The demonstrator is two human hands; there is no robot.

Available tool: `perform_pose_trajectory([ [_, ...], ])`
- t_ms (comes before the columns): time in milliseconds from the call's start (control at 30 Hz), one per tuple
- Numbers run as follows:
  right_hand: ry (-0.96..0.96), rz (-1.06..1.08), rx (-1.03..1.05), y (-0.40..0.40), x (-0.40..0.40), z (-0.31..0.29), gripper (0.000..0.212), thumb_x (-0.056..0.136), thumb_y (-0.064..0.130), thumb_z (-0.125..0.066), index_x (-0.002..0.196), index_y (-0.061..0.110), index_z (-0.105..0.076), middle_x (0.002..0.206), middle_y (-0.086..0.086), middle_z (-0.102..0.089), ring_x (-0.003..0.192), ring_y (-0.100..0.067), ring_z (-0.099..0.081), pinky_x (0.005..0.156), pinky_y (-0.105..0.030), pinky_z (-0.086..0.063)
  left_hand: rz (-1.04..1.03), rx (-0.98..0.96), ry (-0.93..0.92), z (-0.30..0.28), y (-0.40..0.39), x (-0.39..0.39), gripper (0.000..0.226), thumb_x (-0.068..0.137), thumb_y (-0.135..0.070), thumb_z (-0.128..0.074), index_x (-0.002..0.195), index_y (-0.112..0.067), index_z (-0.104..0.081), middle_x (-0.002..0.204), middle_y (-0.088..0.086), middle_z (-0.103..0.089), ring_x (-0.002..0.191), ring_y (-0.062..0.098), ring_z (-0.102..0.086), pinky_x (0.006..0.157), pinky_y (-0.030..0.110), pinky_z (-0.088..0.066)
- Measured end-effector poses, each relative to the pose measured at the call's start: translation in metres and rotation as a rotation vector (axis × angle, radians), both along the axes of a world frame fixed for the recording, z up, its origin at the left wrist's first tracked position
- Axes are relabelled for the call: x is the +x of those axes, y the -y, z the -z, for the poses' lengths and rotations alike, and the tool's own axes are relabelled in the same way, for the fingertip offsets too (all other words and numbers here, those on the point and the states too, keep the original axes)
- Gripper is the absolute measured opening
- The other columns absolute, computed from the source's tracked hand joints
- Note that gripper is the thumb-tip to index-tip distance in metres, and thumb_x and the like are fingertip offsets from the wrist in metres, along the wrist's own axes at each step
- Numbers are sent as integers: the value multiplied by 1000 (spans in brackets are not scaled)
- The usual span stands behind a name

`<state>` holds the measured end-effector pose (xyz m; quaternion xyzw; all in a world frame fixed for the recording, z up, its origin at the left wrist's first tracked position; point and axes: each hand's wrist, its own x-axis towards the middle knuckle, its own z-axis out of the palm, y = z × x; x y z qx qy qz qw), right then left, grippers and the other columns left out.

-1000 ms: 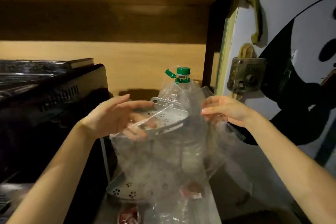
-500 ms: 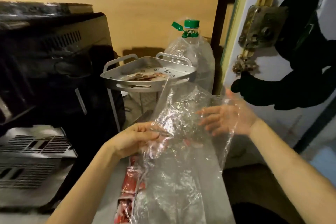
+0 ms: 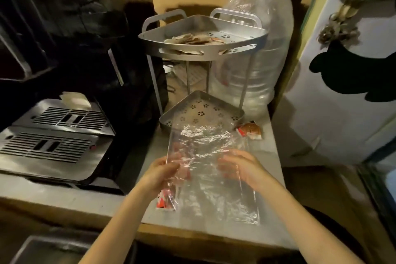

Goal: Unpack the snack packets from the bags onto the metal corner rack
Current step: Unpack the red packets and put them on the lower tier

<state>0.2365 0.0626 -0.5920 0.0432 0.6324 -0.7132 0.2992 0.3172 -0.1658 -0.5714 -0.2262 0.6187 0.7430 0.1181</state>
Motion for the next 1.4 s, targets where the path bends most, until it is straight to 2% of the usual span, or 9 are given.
perform_pose_trajectory([
  [100, -25, 41, 59, 17, 11, 10, 28, 83, 3, -62, 111, 6, -61, 103, -16, -66, 67, -20, -71, 53, -31, -57, -124, -319, 53, 7, 7, 3, 37, 85, -6, -59, 121, 0, -52, 85, 7, -63, 74, 20, -61, 72, 37, -55],
  [200, -70, 75, 194, 37, 17, 22, 34, 83, 7, -63, 117, 6, -59, 103, -13, -68, 85, -27, -68, 76, -42, -55, -142, -708, -97, 8, 5, 8, 62, 86, -12, -59, 140, -14, -29, 122, 3, -53, 96, 18, -60, 85, 26, -54],
  [267, -81, 81, 219, 53, 22, 25, 43, 82, 9, -64, 124, 8, -55, 116, -11, -65, 103, -28, -63, 95, -43, -49, -50, -1070, -241, 15, 4, 12, 64, 89, -17, -55, 144, -21, -22, 147, 7, -32, 133, 24, -35, 109, 37, -35],
  [367, -91, 115, 248, 77, 30, 26, 47, 85, 11, -62, 130, 9, -49, 123, -3, -58, 107, -20, -57, 94, -31, -45, 91, -1366, -298, 26, 3, 16, 56, 94, -28, -38, 145, -21, -17, 156, 3, -8, 143, 14, 3, 117, 39, -4],
  [600, -106, 111, 220, 108, 32, 28, 10, 85, 7, -61, 94, 11, -60, 87, -7, -66, 71, -20, -63, 55, -24, -50, 272, -1270, -187, 67, 15, -4, 53, 95, -51, -7, 139, -27, 11, 150, -6, 20, 135, 7, 24, 110, 28, 15],
  [800, -179, 43, 259, 103, 28, 32, 8, 83, 15, -63, 90, 12, -68, 89, -9, -71, 83, -25, -68, 74, -33, -56, 362, -1117, -81, 89, 18, -8, 56, 91, -53, 3, 138, -30, 21, 155, -5, 20, 136, 6, 24, 114, 36, 15],
  [900, -231, 63, 267, 89, 26, 27, 10, 90, 19, -56, 86, 18, -65, 85, -3, -69, 74, -18, -65, 60, -26, -53, 363, -1148, -55, 92, 20, -8, 55, 89, -55, 4, 135, -32, 22, 155, -7, 18, 133, 3, 23, 113, 34, 16],
  [1233, -650, -71, 1071, 22, 9, 28, 28, 87, 12, -55, 114, 15, -61, 125, -5, -57, 120, -24, -43, 100, -34, -35, 391, -1232, -9, 97, 25, -12, 61, 87, -59, 5, 137, -29, 20, 155, -3, 16, 142, 14, 15, 115, 38, 13],
  [1400, -445, 28, 1229, -1, 7, 27, 57, 84, 26, -61, 134, 13, -38, 138, -11, -43, 127, -30, -35, 100, -40, -36, 352, -1200, 31, 89, 20, -24, 61, 94, -52, -15, 147, -24, -6, 158, 2, -1, 144, 22, 1, 117, 46, 1],
])
